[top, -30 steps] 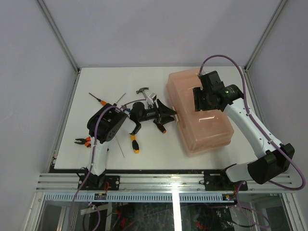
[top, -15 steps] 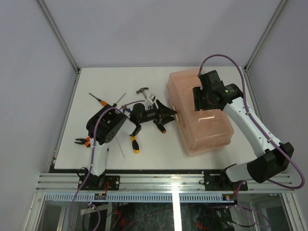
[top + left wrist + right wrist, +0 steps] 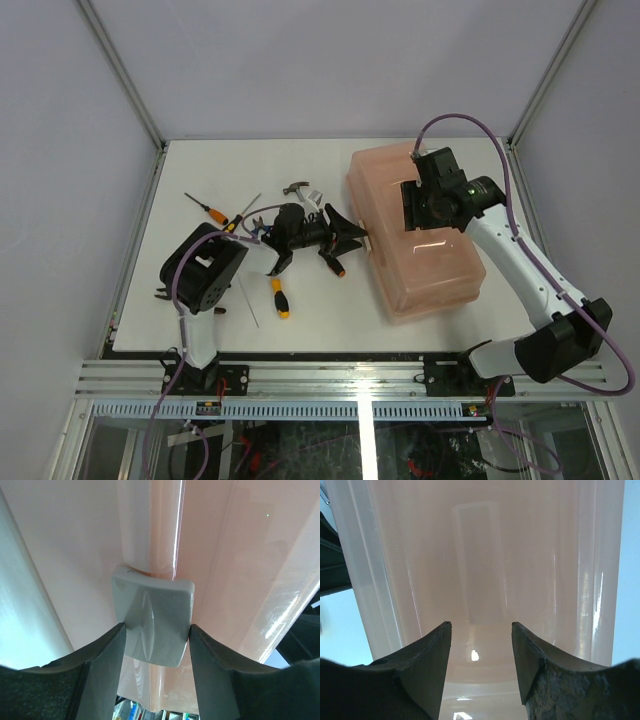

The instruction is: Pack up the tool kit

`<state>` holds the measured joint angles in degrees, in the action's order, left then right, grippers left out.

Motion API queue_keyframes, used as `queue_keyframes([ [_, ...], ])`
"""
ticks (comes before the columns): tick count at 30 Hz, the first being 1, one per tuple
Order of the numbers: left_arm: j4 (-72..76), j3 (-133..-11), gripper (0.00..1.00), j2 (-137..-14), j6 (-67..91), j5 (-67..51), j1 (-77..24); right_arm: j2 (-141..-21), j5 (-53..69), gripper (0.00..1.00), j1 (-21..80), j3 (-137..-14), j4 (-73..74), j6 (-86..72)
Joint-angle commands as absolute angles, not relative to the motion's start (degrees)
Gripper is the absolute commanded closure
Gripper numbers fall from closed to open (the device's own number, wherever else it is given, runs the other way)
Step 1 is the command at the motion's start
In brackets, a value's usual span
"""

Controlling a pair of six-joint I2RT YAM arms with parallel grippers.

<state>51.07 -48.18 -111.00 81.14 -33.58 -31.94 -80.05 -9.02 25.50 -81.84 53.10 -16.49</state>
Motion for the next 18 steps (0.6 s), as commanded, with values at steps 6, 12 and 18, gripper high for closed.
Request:
queue_keyframes([
  [6,47.1,-49.7,0.73,-112.0,76.1,-29.9,-33.3,-81.3,-7.2,0.42,26.1,-75.4,63.8,-16.9],
  [12,57.9,-49.1,0.39,-117.2,77.9,-30.3,-33.8,-80.5,-7.8,0.42,26.1,-75.3,65.1,-17.0],
  [18,62.6,-49.4,0.29,-120.4,79.5,-30.2,-33.9,-80.4,-8.2,0.42,26.1,-75.4,66.1,-17.0],
])
